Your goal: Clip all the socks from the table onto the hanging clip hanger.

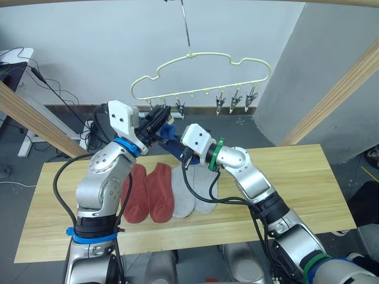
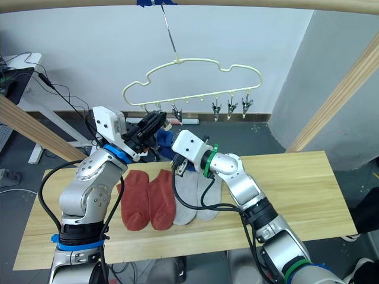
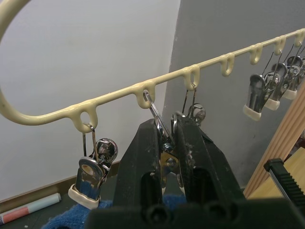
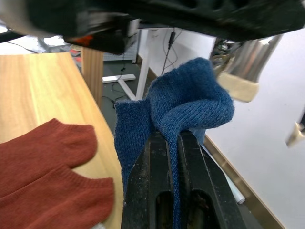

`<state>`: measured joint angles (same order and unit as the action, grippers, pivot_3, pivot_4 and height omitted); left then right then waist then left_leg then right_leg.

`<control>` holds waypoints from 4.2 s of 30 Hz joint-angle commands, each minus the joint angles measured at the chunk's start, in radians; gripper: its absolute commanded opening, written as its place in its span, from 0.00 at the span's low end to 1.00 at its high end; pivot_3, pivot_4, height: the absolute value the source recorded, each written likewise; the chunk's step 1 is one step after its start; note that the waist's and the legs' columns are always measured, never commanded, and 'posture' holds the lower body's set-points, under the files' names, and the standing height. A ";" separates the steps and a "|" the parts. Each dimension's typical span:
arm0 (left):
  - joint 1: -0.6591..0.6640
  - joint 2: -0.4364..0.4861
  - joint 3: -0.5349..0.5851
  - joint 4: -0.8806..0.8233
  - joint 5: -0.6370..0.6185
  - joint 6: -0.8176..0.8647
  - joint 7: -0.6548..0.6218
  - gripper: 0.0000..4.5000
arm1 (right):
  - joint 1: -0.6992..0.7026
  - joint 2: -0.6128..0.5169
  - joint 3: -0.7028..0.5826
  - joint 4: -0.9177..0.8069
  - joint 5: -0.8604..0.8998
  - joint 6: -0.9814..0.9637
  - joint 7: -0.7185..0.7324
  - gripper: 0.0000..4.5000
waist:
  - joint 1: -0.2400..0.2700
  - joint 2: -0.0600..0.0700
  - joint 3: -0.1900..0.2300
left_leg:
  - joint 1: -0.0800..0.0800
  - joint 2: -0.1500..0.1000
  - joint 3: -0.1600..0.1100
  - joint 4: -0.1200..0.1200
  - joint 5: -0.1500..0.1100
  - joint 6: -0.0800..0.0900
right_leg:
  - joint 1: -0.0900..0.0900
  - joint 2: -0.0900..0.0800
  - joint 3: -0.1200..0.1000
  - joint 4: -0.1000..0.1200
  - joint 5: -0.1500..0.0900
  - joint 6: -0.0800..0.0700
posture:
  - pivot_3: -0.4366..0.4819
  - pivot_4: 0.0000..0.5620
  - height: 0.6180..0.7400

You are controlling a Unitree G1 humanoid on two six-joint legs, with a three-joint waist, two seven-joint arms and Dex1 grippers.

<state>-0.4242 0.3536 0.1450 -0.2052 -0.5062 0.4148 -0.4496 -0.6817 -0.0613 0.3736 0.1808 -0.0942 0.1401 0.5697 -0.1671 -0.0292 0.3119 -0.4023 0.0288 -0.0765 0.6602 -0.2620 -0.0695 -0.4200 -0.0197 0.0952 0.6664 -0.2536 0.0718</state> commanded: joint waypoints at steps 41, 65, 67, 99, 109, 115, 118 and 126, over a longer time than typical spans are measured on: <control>0.012 -0.003 0.026 -0.055 -0.017 0.008 -0.033 0.04 | -0.067 0.098 -0.104 0.032 0.180 0.112 0.036 0.00 | -0.002 0.000 0.000 | 0.000 0.000 0.000 0.000 0.000 0.000 | -0.001 0.000 0.000 0.000 0.000 0.000 | 0.24 0.51 1.00; 0.055 0.026 0.041 -0.042 -0.033 0.008 -0.056 0.64 | -0.092 0.108 -0.113 0.052 0.175 0.053 0.035 0.00 | -0.001 0.000 0.000 | 0.000 0.000 0.000 0.000 0.000 0.000 | -0.001 0.000 0.000 0.000 0.000 0.000 | 0.26 0.50 1.00; 0.060 0.028 0.044 -0.047 -0.033 0.007 -0.053 0.64 | -0.093 0.106 -0.110 0.056 0.169 0.050 0.034 0.00 | -0.001 0.000 0.000 | 0.000 0.000 0.000 0.000 0.000 0.000 | -0.001 0.000 0.000 0.000 0.000 0.000 | 0.26 0.50 1.00; 0.198 0.016 -0.022 -0.157 0.138 -0.197 -0.016 0.64 | 0.205 -0.252 -0.121 -0.527 0.171 0.246 0.138 0.55 | 0.006 0.000 0.000 | -0.001 0.000 0.000 0.000 0.000 0.000 | 0.000 0.000 0.000 -0.001 0.000 0.000 | 0.26 0.51 1.00; 0.177 -0.087 -0.093 -0.106 0.248 -0.320 0.058 0.56 | 0.230 -0.345 -0.240 -0.706 0.284 0.370 0.127 0.56 | 0.003 0.000 0.000 | 0.000 0.000 0.001 0.000 0.000 0.000 | 0.000 0.001 0.001 -0.001 0.000 0.000 | 0.22 0.55 1.00; 0.132 -0.138 -0.107 -0.024 0.312 -0.377 0.112 0.32 | 0.221 -0.374 -0.273 -0.729 0.313 0.416 0.111 0.56 | 0.002 0.000 0.000 | 0.000 0.000 0.001 0.000 0.000 0.000 | 0.000 0.001 0.002 -0.002 0.000 0.000 | 0.21 0.57 1.00; 0.114 -0.158 -0.101 0.008 0.318 -0.389 0.136 0.32 | 0.225 -0.391 -0.284 -0.737 0.325 0.430 0.108 0.56 | 0.002 0.000 0.000 | -0.001 0.000 0.001 0.000 0.000 0.000 | 0.000 0.001 0.002 -0.002 0.000 0.000 | 0.20 0.57 1.00; 0.077 -0.199 -0.107 0.083 0.323 -0.402 0.160 0.32 | 0.221 -0.420 -0.299 -0.747 0.346 0.449 0.090 0.56 | -0.002 0.000 0.000 | -0.001 0.000 0.002 0.000 0.000 0.000 | 0.000 0.001 0.002 -0.002 0.000 0.000 | 0.18 0.57 1.00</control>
<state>-0.3339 0.1588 0.0438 -0.1117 -0.1852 0.0425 -0.2935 -0.4538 -0.4739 0.0978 -0.5091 0.2343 0.5965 0.6689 -0.1690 -0.0294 0.3121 -0.4029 0.0286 -0.0750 0.6604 -0.2622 -0.0692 -0.4198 -0.0187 0.0969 0.6644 -0.2538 0.0719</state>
